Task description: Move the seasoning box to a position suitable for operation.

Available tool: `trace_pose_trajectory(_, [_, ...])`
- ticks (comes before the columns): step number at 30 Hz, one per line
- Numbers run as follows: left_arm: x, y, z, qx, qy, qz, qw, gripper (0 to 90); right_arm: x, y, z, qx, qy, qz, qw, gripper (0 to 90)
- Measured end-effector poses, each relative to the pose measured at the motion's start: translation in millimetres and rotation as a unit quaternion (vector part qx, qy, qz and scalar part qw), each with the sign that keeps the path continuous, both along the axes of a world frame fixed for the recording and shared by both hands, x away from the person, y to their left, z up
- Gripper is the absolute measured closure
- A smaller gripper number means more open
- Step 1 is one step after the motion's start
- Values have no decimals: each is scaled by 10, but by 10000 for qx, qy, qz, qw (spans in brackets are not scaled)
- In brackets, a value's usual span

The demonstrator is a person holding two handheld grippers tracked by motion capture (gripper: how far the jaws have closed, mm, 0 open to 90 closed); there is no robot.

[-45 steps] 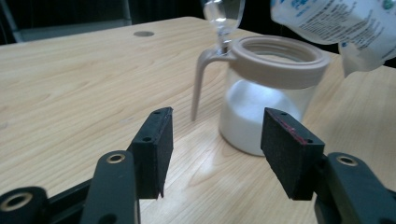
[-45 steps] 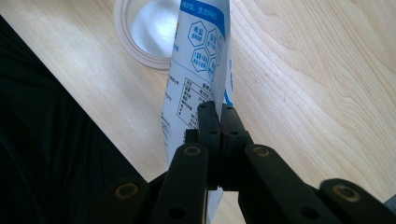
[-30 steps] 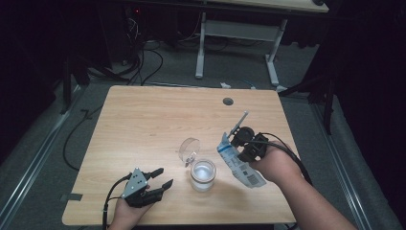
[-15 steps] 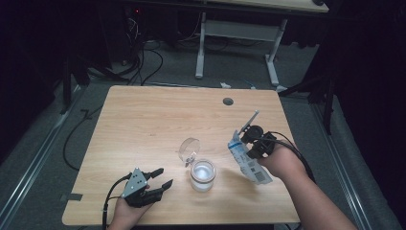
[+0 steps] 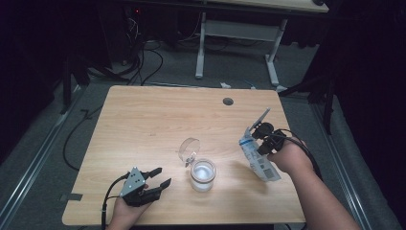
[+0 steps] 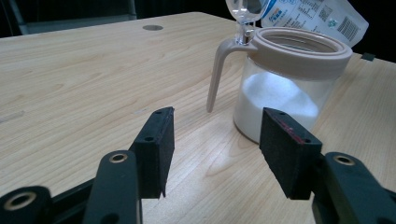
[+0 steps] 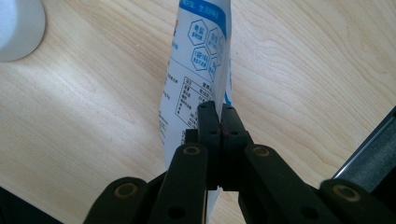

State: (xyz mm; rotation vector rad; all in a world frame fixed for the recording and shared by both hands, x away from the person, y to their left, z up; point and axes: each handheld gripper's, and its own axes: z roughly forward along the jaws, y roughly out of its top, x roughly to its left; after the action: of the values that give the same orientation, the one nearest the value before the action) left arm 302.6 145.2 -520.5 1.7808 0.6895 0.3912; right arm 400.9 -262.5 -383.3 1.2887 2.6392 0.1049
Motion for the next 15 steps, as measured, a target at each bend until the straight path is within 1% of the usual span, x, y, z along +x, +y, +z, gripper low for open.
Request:
trace_pose_trajectory(1, [3,6,2,4,2,9,10000,457,2,-13,1,-11,-22,-4,10000,900])
trace_pose_trajectory(4, [7,14,0,9,-1,48,10000,458,-1,-52,-2,61,-123,-58,9999,900])
trace_pose_trajectory(5, [10,20,-1,33,-4,66,10000,462,-13,-75,-2,143,-243,-87,9996,900])
trace_pose_trajectory(6, [10,20,-1,33,-4,66,10000,462,-13,-75,-2,143,-243,-87,9996,900])
trace_pose_trajectory(7, [12,23,-1,54,2,76,10000,462,-25,-84,0,204,-328,-85,9992,900])
trace_pose_trajectory(8, [19,28,-2,94,38,89,9999,467,-51,-109,9,295,-496,-112,9983,900])
trace_pose_trajectory(9, [19,28,-2,94,38,89,9999,474,-67,-121,13,360,-588,-135,9975,900])
trace_pose_trajectory(10, [23,31,-1,126,42,108,9999,474,-67,-121,13,360,-588,-135,9975,900])
trace_pose_trajectory(12, [28,39,1,141,30,142,9998,481,-100,-143,20,467,-729,-157,9961,900])
trace_pose_trajectory(13, [32,48,6,124,29,174,9998,482,-130,-163,25,577,-835,-218,9946,900])
trace_pose_trajectory(14, [32,48,6,124,29,174,9998,482,-130,-163,25,577,-835,-218,9946,900])
trace_pose_trajectory(15, [35,54,9,140,24,183,9997,482,-142,-181,27,619,-895,-221,9938,900])
